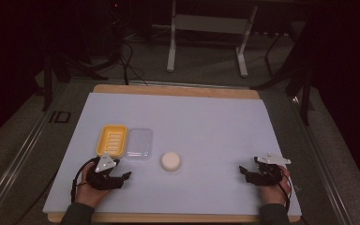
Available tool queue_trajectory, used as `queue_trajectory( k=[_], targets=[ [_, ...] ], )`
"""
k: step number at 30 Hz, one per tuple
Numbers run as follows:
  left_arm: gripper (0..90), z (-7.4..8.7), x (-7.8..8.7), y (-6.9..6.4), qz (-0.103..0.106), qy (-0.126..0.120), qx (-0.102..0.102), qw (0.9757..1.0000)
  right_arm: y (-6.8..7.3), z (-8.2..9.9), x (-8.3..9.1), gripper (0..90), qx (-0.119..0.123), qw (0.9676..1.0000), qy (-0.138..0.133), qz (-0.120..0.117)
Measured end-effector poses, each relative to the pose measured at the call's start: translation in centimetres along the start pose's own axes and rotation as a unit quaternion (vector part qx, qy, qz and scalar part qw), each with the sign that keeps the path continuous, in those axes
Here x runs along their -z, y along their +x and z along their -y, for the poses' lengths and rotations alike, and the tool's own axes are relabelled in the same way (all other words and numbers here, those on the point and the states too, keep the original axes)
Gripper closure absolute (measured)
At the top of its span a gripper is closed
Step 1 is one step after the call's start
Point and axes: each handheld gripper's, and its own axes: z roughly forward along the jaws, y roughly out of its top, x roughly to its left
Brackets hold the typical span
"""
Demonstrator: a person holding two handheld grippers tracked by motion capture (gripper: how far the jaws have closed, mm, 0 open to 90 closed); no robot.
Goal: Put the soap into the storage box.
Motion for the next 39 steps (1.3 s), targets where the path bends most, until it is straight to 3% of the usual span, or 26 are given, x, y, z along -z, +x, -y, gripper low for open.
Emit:
queue_trajectory(
  k=[9,14,20,25,39],
  targets=[
    [32.8,-0.1,0.1,-0.2,-0.004,-0.003,-0.004,1.0000,0.4,0.1,0.1,23.2,0.019,0.9997,-0.007,0.010],
    [32.7,-0.3,0.3,-0.2,0.012,-0.009,0.004,0.9999,0.6,0.2,0.4,21.7,0.025,0.9993,-0.022,0.019],
    [32.8,-1.1,0.3,-0.4,0.028,-0.013,-0.006,0.9995,0.6,0.3,0.6,20.7,0.025,0.9990,-0.033,0.018],
    [32.8,-1.7,0.3,-0.6,0.033,-0.006,-0.025,0.9991,0.8,0.3,0.6,20.7,0.033,0.9987,-0.033,0.022],
    [32.5,-2.9,0.4,-0.9,0.057,-0.005,-0.047,0.9973,0.9,0.3,0.6,20.8,0.036,0.9983,-0.036,0.027]
  ],
)
